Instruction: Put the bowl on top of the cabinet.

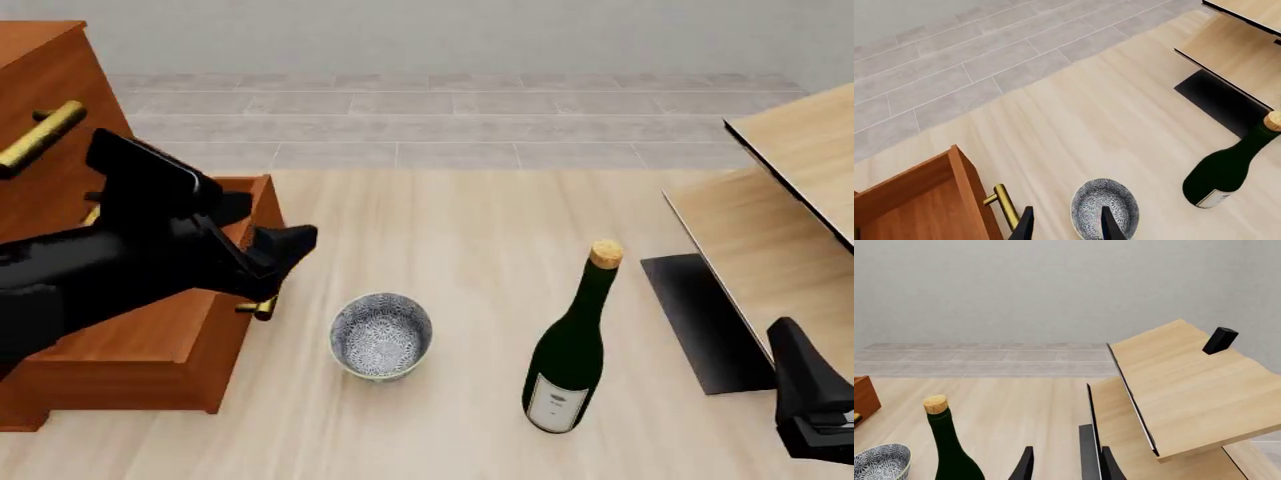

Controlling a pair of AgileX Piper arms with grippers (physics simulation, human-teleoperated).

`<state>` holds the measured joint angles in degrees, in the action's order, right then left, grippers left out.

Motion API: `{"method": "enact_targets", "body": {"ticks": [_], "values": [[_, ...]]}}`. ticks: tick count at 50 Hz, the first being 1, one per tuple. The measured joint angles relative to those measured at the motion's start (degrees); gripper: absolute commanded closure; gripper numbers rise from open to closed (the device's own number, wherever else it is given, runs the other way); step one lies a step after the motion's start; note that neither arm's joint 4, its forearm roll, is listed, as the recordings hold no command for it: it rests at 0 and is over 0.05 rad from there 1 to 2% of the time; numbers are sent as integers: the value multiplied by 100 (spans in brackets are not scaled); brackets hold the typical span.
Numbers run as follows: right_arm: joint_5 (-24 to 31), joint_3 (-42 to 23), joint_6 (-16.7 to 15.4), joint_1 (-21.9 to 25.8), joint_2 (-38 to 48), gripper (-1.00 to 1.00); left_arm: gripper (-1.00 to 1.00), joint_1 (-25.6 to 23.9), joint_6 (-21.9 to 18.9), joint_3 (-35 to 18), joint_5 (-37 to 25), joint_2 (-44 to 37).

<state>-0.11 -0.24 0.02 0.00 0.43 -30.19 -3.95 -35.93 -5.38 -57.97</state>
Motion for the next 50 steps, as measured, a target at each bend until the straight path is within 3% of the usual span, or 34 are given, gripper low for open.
{"method": "enact_targets", "body": {"ticks": [21,50], "values": [[0,0,0,0,0,-100,-100,-238,-74,-109,10,-511],[0,0,0,0,0,-100,-100,-185,148,-80,422,-1443]]}}
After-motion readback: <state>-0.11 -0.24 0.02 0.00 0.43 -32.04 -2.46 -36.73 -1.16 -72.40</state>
